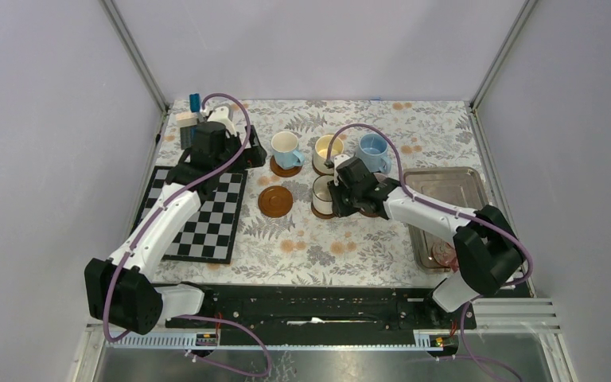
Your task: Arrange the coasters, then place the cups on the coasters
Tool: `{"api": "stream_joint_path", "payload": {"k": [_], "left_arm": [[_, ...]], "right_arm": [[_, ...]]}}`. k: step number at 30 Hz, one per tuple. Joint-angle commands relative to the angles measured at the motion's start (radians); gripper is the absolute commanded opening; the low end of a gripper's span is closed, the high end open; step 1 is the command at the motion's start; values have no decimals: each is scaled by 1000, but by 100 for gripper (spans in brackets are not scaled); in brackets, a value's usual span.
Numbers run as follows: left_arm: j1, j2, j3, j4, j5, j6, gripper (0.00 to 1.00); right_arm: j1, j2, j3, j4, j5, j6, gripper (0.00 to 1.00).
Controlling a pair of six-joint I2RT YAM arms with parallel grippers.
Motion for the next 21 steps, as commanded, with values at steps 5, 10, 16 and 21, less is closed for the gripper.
{"api": "stream_joint_path", "payload": {"k": [5, 10, 16, 21], "left_arm": [[9, -28, -9, 58, 11, -2, 99], [11, -30, -14, 60, 37, -2, 99], [12, -34, -17, 62, 41, -2, 99], [12, -31, -21, 66, 46, -3, 99]], "right_arm": [[-1, -62, -47, 31, -103, -21, 0], [0, -70, -45, 23, -121, -47, 0], [0, -58, -28, -9, -77, -57, 0], [-1, -38, 7, -65, -74, -76, 0]]}}
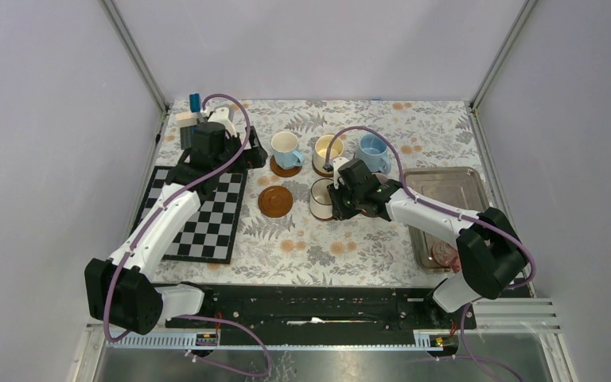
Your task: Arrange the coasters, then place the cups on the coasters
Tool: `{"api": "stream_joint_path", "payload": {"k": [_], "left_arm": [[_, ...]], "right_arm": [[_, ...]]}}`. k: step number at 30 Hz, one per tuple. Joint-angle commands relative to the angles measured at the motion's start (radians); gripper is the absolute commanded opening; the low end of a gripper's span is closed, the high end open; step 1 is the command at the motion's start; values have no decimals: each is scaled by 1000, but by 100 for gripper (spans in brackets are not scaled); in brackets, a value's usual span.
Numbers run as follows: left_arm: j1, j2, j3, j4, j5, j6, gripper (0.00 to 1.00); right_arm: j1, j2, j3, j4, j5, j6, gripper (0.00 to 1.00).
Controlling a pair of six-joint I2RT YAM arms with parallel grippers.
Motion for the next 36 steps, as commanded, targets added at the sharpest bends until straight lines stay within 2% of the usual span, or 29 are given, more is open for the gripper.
{"api": "stream_joint_path", "payload": {"k": [1, 13, 27, 36], "left_arm": [[6, -30, -12, 66, 14, -3, 99], [7, -30, -17, 73, 19, -5, 99], [8, -35, -24, 77, 19, -5, 99], [10, -35, -25, 79, 22, -6, 99]], "right_arm": [[2, -6, 50, -88, -12, -30, 0], [26, 4, 71, -116, 68, -90, 0], [79, -5, 47, -75, 264, -130, 0], [80, -21, 42, -88, 237, -102, 0]]}}
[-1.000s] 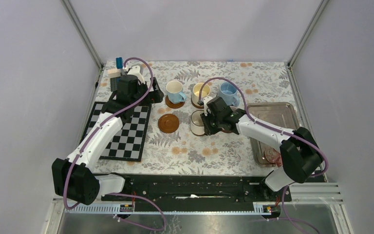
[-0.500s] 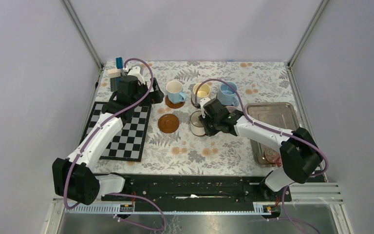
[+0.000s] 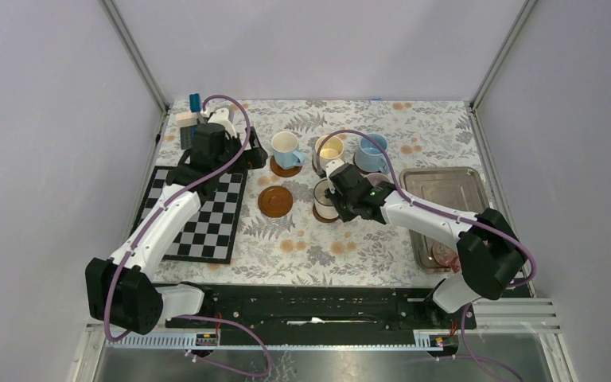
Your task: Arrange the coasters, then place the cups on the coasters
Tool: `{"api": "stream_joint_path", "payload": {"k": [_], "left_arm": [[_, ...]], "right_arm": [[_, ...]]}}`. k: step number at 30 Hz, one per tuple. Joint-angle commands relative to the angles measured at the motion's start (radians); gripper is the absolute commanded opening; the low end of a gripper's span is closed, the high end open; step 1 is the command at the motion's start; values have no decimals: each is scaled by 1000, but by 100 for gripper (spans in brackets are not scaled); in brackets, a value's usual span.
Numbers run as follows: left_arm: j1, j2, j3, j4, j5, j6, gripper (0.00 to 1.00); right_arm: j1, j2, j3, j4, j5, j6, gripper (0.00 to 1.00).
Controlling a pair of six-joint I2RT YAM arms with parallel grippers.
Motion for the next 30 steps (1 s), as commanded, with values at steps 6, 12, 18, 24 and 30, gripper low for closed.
{"api": "stream_joint_path", "payload": {"k": [6, 12, 18, 24, 30], "left_arm": [[7, -36, -11, 58, 16, -7, 99], [10, -41, -14, 56, 16, -6, 99], [10, -40, -17, 59, 20, -7, 99], [11, -35, -11, 59, 24, -7, 99], [11, -36, -8, 57, 22, -3, 99]], "right_arm": [[5, -20, 1, 11, -93, 40, 0], [5, 2, 15, -1, -86, 45, 0], [5, 0, 14, -12, -29, 33, 3], [5, -16, 30, -33, -48, 45, 53], [4, -93, 59, -33, -89, 24, 88]]}}
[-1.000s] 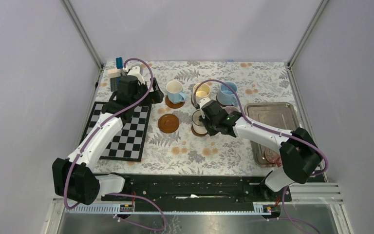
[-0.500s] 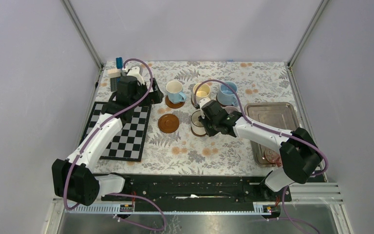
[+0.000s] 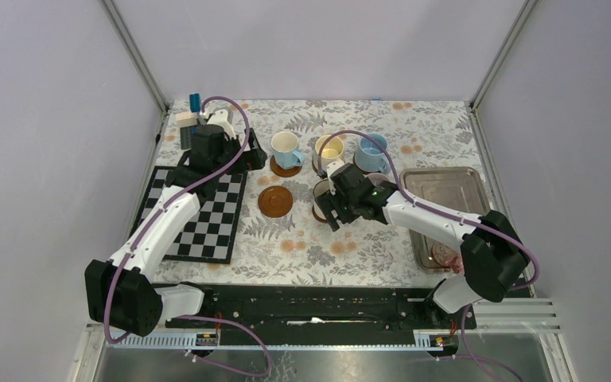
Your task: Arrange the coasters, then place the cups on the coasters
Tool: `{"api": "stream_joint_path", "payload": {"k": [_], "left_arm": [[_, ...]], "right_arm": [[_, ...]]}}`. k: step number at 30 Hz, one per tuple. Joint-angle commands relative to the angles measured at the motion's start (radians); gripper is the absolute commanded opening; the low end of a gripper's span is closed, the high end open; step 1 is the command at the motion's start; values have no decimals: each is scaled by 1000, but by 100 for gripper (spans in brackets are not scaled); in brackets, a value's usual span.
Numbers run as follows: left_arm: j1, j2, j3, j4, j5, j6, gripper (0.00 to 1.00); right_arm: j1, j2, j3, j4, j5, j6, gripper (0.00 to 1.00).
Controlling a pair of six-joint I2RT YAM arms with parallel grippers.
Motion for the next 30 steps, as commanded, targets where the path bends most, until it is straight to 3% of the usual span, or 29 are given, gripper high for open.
{"api": "stream_joint_path", "payload": {"k": [1, 3, 5, 8, 10, 13, 20, 26, 30], "left_arm": [[6, -26, 8, 50, 14, -2, 99], [6, -27, 8, 50, 14, 1, 99], [6, -26, 9, 50, 15, 8, 99], [6, -22, 17, 45, 23, 18, 99], [6, -24, 21, 40, 30, 26, 99], [6, -25, 22, 34, 42, 49, 99], [6, 9, 42, 21, 81, 62, 99], [6, 29, 61, 13, 107, 52, 99], [6, 15, 51, 18, 111, 46, 99]], "right_arm": [[4, -102, 67, -5, -30, -25, 92], [-10, -126, 97, -21, -47, -46, 99], [-51, -140, 151, -71, -122, -83, 100], [-251, -153, 266, -198, -483, -150, 100], [-386, -137, 343, -300, -598, -176, 100], [-536, -109, 466, -559, -610, -305, 99], [-984, -125, 522, -917, -594, -599, 100], [-1240, -207, 442, -1076, -493, -833, 100], [-1336, -271, 373, -1128, -427, -908, 100]]}}
